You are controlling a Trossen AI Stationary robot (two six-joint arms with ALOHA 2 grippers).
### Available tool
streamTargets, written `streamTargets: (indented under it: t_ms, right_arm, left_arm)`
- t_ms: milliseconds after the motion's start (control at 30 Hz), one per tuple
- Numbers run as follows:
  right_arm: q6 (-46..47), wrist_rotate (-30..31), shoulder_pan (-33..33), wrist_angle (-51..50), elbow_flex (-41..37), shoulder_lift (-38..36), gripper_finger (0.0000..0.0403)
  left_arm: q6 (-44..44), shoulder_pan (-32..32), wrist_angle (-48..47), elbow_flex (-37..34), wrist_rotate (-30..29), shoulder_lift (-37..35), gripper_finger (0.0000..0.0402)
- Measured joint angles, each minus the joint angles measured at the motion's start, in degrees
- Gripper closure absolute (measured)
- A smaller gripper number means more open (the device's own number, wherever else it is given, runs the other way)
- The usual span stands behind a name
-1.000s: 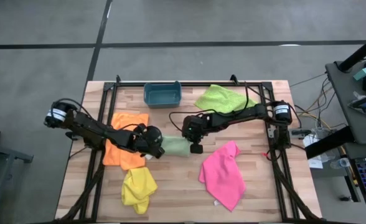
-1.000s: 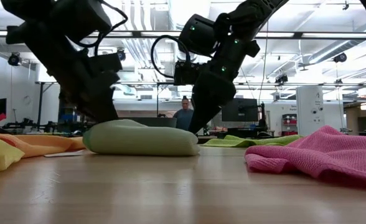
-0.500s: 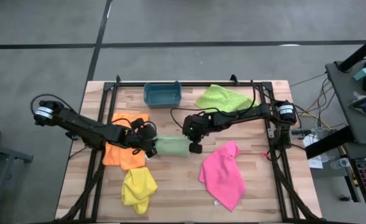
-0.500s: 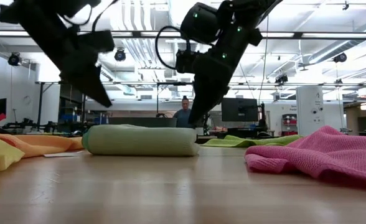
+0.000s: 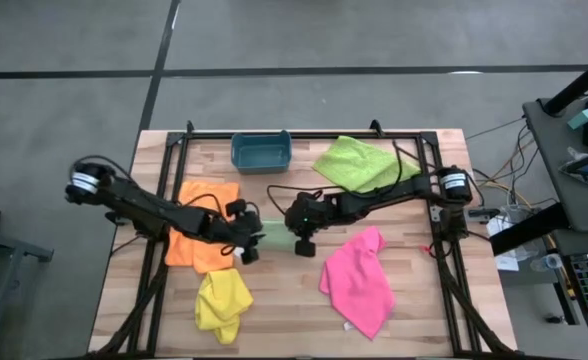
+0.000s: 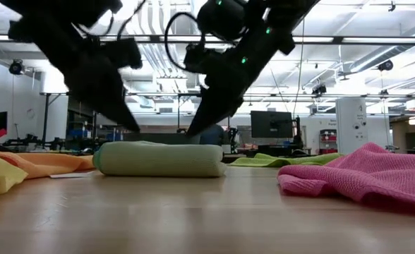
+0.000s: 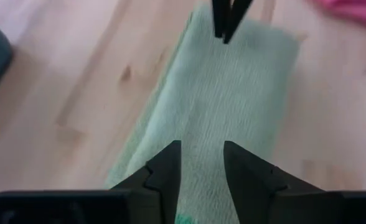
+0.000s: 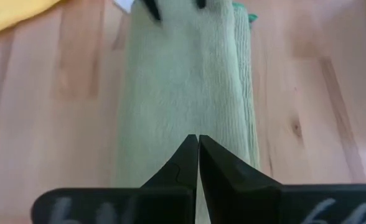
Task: Fold microfiber towels
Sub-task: Fold the blue towel
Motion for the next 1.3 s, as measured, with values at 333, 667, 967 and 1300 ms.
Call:
streamTargets:
  t_ms: [333, 667, 967, 1300]
  right_arm:
    - [-1.1, 0.2, -0.3, 0.0, -0.3, 4.8, 0.0394]
    - [-1.5, 0.1, -0.3, -0.5, -0.9, 5.6, 0.0394]
    - [-2.5, 1.0, -0.3, -1.3, -1.1, 2.3, 0.0394]
    - [-2.5, 1.7, -0.9, -2.1, -1.1, 1.9, 0.0394]
  left_arm:
    - [-6.2, 3.2, 1.4, 0.3, -6.4, 9.6, 0.0340]
    - [-6.2, 3.6, 2.3, 0.4, -6.0, 10.0, 0.0346]
    - [-0.5, 3.6, 2.9, 0.5, -7.6, 2.4, 0.0346]
    - [0.0, 5.5, 2.9, 0.4, -10.2, 5.3, 0.0346]
